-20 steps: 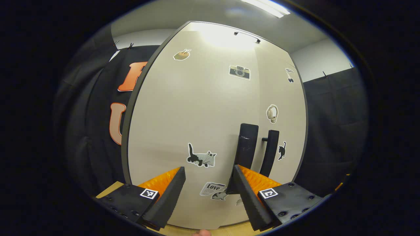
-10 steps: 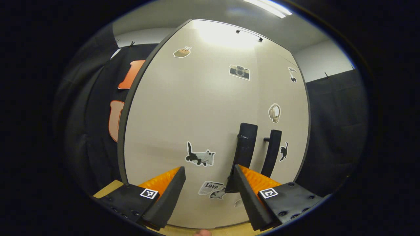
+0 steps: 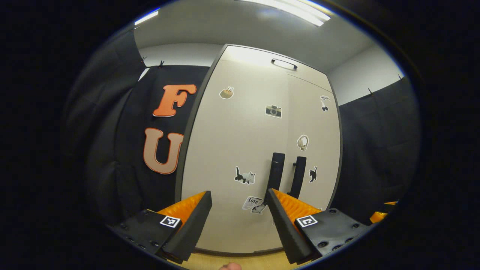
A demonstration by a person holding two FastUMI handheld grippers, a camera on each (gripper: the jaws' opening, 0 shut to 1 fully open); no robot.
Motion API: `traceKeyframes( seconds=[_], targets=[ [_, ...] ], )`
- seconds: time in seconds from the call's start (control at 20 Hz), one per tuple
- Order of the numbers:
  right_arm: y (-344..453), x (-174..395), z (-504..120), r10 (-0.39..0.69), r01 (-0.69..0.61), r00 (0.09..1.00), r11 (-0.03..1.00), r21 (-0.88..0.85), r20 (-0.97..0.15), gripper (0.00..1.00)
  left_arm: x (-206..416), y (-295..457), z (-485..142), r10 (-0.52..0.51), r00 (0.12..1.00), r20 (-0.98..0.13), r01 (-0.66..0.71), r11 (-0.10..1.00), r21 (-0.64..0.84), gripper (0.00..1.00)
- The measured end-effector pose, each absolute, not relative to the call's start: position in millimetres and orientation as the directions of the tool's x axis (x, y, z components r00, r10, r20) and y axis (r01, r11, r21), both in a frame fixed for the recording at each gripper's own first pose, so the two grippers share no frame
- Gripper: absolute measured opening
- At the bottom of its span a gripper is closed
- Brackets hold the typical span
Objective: Grab one shoe with the right hand and put it into the shoe cabinet, grab the other shoe with the left hand and put it into the shoe cabinet; then close the right door with the right hand and the left door with the left hand.
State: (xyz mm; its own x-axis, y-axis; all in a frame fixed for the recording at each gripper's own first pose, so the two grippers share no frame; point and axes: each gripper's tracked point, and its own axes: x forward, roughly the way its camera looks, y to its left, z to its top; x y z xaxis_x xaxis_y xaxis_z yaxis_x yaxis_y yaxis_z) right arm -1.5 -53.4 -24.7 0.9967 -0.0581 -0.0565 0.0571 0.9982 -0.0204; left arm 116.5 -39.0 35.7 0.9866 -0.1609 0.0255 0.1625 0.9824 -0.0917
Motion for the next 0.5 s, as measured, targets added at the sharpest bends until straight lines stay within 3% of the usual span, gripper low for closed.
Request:
traceKeyframes(
  seconds=[0.5],
  targets=[
    [-32,-4,-28,-0.011,0.011,0.998,1.0,0.001,-0.064,0.92,23,-10,-11,-0.064,0.998,0.014,0.065,0.995,-0.076,0.96]
  ],
)
